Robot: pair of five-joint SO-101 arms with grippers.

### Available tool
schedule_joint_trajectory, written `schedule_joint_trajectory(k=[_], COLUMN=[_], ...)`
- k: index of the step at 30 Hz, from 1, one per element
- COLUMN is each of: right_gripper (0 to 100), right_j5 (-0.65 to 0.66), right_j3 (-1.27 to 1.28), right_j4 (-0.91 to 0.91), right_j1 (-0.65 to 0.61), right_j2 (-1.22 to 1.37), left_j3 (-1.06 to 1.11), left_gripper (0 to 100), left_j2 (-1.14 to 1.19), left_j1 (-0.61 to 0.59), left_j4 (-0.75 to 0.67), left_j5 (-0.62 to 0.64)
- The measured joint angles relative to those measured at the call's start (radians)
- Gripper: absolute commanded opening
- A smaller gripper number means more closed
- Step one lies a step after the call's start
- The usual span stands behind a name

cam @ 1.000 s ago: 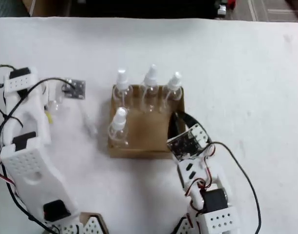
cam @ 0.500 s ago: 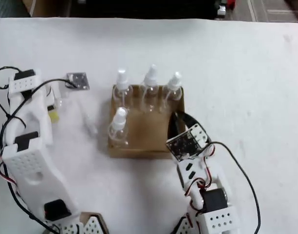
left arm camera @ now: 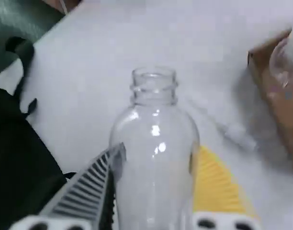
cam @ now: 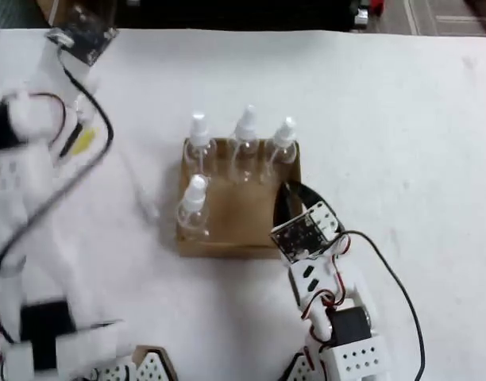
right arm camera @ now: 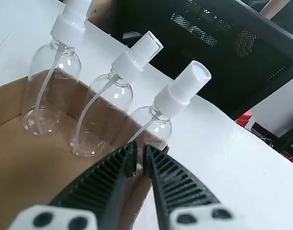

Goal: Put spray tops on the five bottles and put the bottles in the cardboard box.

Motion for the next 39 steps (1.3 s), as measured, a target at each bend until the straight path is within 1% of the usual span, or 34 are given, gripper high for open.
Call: schedule_joint_trajectory(k=[2, 6, 11, 13, 17, 19, 23, 26, 28, 31, 33, 37, 39], right_gripper=[1.7, 1.7, 1.7, 1.7, 1.7, 1.7, 1.7, 1.6, 1.6, 1.6, 1.6, 1.8, 1.8], right_j5=[0.000, 0.000, 0.000, 0.000, 0.000, 0.000, 0.000, 0.000, 0.000, 0.000, -0.031, -0.235, -0.305], right_j3=[0.000, -0.008, -0.008, -0.008, -0.008, -0.006, -0.003, -0.003, -0.003, -0.014, -0.031, -0.138, -0.226], right_j4=[0.000, 0.000, 0.000, 0.002, 0.002, 0.002, 0.002, 0.002, 0.002, 0.002, 0.003, 0.087, 0.150], right_j1=[0.002, 0.048, 0.068, 0.068, 0.075, 0.071, 0.072, 0.071, 0.071, 0.071, 0.084, 0.149, 0.163], right_j2=[0.000, -0.005, -0.051, -0.051, -0.051, -0.051, -0.051, -0.051, -0.051, -0.051, -0.052, -0.054, -0.054], left_j3=[0.029, 0.140, 0.327, 0.410, 0.600, 0.733, 1.080, 1.349, 1.496, 1.657, 1.711, 1.757, 1.783], left_gripper=[2, 2, 2, 2, 2, 2, 2, 2, 2, 2, 2, 2, 2], left_j2=[-0.127, -0.367, -0.637, -0.752, -0.974, -1.063, -1.232, -1.353, -1.441, -1.577, -1.587, -1.577, -1.591], left_j1=[0.063, 0.210, 0.350, 0.411, 0.537, 0.578, 0.609, 0.609, 0.609, 0.608, 0.608, 0.615, 0.624], left_j4=[0.000, -0.023, -0.161, -0.219, -0.347, -0.433, -0.644, -0.804, -0.884, -0.941, -0.956, -0.962, -0.965], left_j5=[0.104, 0.282, 0.456, 0.493, 0.497, 0.473, 0.453, 0.453, 0.456, 0.509, 0.546, 0.569, 0.571])
